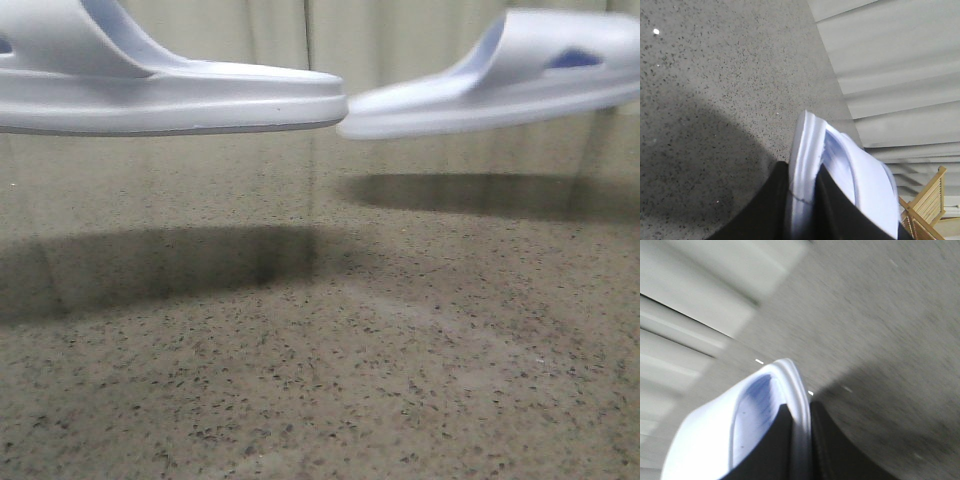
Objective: Insert blue slippers together front up
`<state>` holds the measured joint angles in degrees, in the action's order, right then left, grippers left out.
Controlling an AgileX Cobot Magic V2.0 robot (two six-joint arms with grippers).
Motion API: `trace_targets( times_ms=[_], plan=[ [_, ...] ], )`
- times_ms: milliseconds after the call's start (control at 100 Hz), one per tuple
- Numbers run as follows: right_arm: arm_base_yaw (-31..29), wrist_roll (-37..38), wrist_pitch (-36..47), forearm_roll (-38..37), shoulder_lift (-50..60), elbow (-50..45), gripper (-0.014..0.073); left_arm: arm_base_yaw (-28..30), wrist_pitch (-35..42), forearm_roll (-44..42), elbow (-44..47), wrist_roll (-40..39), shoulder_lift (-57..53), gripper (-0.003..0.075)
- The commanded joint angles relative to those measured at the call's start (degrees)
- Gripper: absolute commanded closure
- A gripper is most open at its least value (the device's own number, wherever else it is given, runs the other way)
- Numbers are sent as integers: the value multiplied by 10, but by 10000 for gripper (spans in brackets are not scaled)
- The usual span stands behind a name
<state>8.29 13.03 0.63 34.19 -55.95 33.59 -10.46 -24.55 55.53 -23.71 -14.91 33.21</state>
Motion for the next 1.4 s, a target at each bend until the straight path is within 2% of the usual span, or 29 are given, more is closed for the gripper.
trace_targets(
  times_ms=[0,260,600,810,1000,1390],
  plan=[
    [-2,0,12,-15,37,47,701,-4,22,19,-22,-1,0,704],
    [-2,0,-110,-15,112,103,701,-4,22,18,-22,1,0,704],
    [-2,-3,-251,2,166,112,701,-4,14,25,-22,1,0,704],
    [-2,-76,-274,76,166,112,701,-4,-15,49,-22,19,0,704],
    [-2,-91,-290,78,166,112,701,-4,-40,137,-22,97,0,704],
    [-2,-121,-319,110,166,112,701,-4,-102,253,-22,168,0,704]
  ],
)
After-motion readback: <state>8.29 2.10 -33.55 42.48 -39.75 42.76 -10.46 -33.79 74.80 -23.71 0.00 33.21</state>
